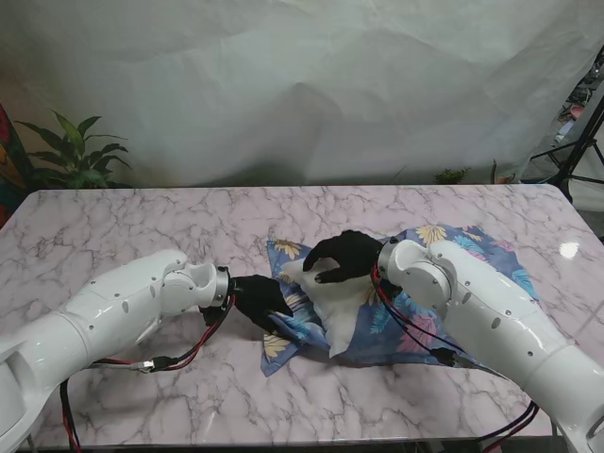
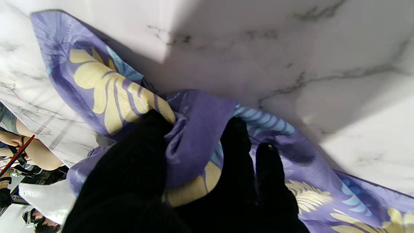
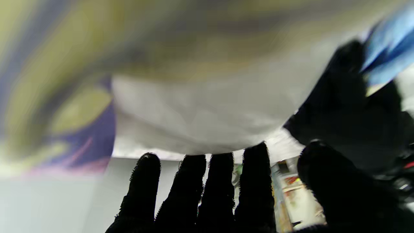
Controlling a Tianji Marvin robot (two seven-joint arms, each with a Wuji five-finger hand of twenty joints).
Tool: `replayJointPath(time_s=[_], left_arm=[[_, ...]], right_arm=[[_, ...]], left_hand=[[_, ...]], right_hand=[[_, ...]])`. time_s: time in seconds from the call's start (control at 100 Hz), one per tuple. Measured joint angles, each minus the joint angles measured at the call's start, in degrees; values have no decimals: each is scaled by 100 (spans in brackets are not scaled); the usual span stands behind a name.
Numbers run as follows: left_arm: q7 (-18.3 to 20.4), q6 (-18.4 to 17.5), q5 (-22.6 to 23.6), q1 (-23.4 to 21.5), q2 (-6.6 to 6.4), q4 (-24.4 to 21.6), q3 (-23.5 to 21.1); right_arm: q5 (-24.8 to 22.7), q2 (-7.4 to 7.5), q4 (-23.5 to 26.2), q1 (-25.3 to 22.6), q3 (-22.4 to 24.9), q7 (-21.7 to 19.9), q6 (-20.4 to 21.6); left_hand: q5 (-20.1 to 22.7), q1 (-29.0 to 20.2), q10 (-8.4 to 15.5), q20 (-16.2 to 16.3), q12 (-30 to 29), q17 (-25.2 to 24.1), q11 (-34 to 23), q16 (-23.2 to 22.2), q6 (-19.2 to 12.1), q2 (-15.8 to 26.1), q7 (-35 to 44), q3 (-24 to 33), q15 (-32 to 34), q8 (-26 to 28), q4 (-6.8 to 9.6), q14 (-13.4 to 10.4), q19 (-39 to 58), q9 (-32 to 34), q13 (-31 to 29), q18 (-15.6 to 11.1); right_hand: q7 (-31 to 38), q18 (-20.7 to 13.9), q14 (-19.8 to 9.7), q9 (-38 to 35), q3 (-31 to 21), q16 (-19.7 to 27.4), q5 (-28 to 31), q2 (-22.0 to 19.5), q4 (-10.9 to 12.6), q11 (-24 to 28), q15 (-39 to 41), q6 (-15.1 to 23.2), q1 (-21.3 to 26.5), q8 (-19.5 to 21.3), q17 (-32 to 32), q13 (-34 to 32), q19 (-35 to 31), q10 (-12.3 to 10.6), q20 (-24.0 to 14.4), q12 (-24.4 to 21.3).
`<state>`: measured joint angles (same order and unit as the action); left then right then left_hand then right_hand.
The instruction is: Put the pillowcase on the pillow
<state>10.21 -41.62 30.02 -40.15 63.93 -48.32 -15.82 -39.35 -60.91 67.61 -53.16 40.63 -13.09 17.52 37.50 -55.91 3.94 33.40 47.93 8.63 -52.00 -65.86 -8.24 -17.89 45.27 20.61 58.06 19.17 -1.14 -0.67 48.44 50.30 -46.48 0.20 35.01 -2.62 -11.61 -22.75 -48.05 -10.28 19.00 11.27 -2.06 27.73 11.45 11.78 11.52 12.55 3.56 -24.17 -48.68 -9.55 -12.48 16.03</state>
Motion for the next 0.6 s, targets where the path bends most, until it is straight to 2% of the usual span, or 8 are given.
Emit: replayJointPath(time_s=[0.16, 0.29, 0.44, 0.6], left_arm=[[129, 89, 6, -56, -19, -44, -173], [304, 331, 48, -164, -116, -280, -387], [494, 448, 164, -244, -225, -557, -595], [658, 577, 257, -236, -307, -751, -610]], right_arm=[[106, 60, -136, 87, -176, -523, 451], [133, 151, -181, 86, -241, -644, 702], [117, 276, -160, 88, -269, -988, 1086], [94, 372, -73, 52, -229, -1134, 1197]], left_hand=[[5, 2, 0, 0, 0, 1, 0, 2, -5, -2, -92, 1, 13, -27, 0, -10, 0, 58, -8, 0], [6, 2, 3, 0, 0, 1, 0, 4, 0, -2, -132, 9, 15, -65, 0, -14, 0, 58, -8, 0], [6, 4, 12, 0, 0, 3, 0, 4, 0, -2, -172, 12, 17, -72, -1, -39, 0, 58, -9, 0], [6, 84, 21, 0, 0, 4, 0, 5, 0, -8, -186, 310, 47, -78, -52, -45, 0, 58, -9, 0]], right_hand=[[0, -147, -85, 90, -87, 67, -94, -1, 0, -112, -227, 29, 0, -7, -79, 112, 119, 0, 94, -34], [-5, -208, -105, 80, -138, 74, -94, -18, 0, -179, -246, 29, 0, -12, -139, 96, 174, 0, 99, -85], [-21, -252, -141, 37, -139, 78, -101, -85, 0, -275, -266, 29, 0, -18, -157, 96, 275, -3, 103, -97], [-33, -278, -166, 37, -139, 122, -106, -91, -47, -286, -270, 29, -1, -26, -157, 96, 275, -23, 104, -104]])
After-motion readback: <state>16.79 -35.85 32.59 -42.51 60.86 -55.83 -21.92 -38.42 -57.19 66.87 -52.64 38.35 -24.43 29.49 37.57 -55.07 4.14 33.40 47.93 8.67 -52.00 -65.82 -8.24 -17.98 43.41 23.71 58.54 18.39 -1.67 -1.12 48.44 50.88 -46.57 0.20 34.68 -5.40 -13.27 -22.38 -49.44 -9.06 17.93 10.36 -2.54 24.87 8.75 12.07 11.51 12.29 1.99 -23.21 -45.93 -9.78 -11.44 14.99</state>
